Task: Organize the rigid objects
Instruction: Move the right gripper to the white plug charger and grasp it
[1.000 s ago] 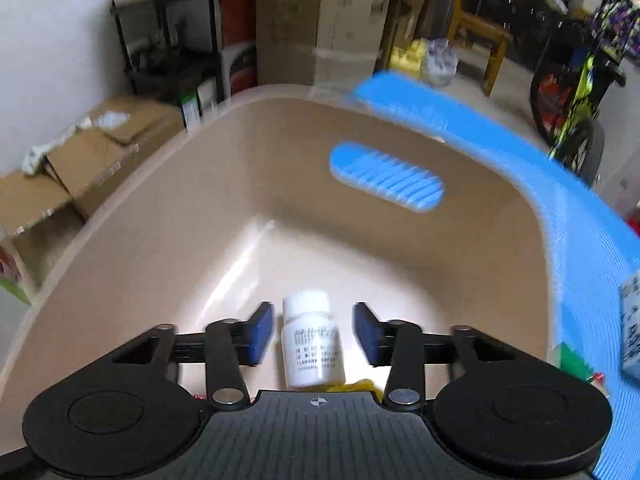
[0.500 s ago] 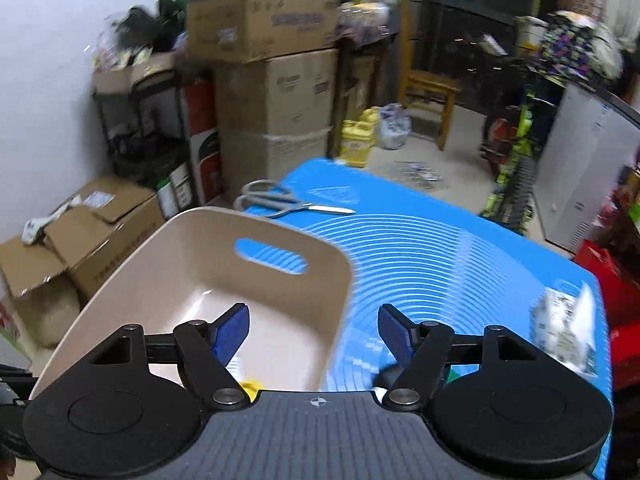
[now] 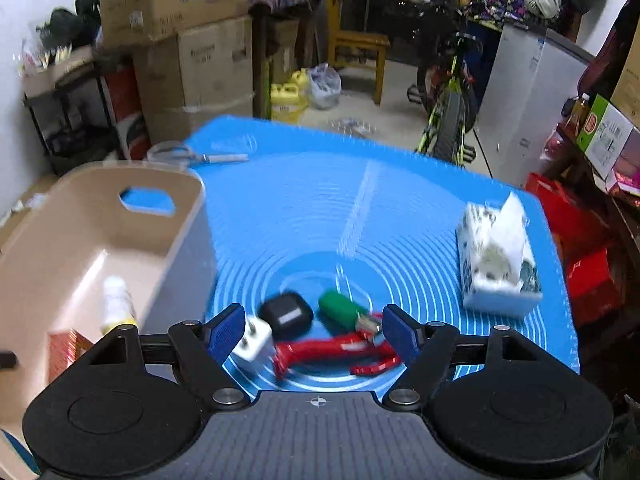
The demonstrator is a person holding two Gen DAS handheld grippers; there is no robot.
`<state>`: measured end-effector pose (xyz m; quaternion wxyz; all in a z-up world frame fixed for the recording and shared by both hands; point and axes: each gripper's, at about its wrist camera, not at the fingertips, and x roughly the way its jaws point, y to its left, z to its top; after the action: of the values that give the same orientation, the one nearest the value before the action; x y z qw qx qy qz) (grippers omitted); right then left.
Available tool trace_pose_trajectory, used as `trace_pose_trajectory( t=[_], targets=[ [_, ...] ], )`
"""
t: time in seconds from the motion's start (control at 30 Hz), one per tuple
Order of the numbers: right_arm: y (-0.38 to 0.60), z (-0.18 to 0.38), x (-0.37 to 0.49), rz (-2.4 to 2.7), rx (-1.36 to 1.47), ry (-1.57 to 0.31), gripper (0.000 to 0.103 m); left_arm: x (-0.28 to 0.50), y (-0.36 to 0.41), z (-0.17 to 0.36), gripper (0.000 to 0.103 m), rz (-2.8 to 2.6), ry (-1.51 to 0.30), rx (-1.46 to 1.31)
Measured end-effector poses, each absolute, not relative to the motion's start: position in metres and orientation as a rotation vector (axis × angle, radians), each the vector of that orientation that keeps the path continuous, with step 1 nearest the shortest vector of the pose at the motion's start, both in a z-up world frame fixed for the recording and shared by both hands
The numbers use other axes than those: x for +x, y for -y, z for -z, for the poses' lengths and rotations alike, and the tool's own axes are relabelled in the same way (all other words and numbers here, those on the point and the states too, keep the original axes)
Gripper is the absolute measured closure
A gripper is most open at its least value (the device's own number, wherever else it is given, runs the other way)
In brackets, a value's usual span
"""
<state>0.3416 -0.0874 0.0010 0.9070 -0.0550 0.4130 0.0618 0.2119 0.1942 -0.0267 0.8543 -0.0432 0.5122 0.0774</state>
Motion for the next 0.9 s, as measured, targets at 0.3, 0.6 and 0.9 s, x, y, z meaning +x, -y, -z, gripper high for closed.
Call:
trace_pose_trajectory(
  t=[0.3,0.6,0.9],
  targets=[
    [0.066,0.038,0.345,-0.280,-0.153,-0.866,0.024,0.212,-0.197,0.026,0.094,-0.165,-1.079,-0.088],
    [0.043,0.061,0.363,-0.313,-0.217,-0.924,0.032,0.212,-0.196,0.026,0.094,-0.167,-1.079,-0.085],
    [0.023,0.070,0.379,-0.258,-0.338,-0.967,0.042,0.212,-0.196,0.026,0.094,-0.167,-1.079,-0.085]
  ],
)
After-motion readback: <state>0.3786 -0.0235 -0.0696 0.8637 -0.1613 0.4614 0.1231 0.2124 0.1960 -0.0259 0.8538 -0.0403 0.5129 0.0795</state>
